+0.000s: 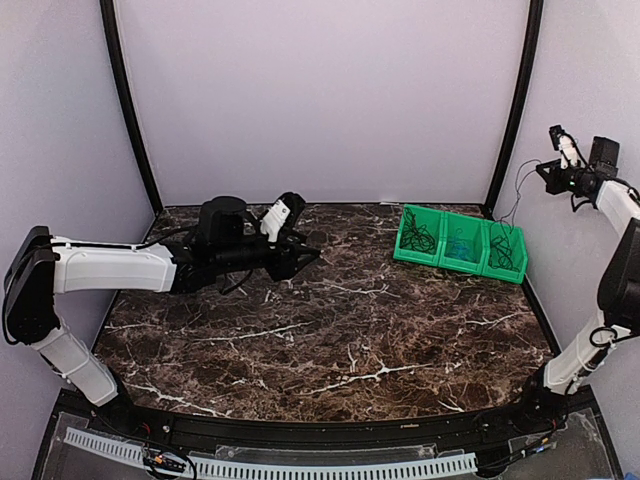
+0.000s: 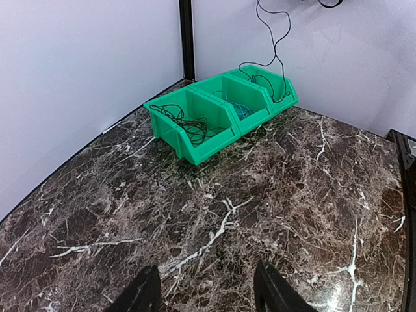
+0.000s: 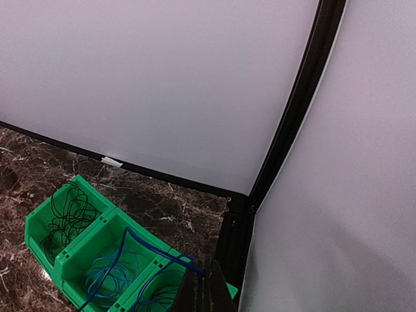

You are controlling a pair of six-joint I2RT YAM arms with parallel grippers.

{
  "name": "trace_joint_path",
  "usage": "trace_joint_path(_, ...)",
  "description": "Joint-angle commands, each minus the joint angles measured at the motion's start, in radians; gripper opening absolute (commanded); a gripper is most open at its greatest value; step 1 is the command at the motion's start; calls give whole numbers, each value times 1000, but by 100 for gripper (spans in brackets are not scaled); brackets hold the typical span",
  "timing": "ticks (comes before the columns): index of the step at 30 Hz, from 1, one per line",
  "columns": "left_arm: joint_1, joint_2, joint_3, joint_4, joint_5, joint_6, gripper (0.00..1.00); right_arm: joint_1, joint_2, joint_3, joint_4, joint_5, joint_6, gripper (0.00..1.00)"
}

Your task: Untangle the cables

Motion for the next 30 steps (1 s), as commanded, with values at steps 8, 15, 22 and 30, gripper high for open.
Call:
trace_joint_path(8,3,7,-7,22,27,-7,52,-7,56,-87,15,40,-73,0)
trace_joint_path(15,3,14,-5,21,34,-12,52,14,136,-120,-18,105,-108,0)
trace_joint_path(22,1,23,-3,17,39,-14,52,54,217,-142,-42,226,-114,0)
trace_joint_path(30,1,30,-1,13,42,-12,52,83,290,-147,-56,285,-109,0)
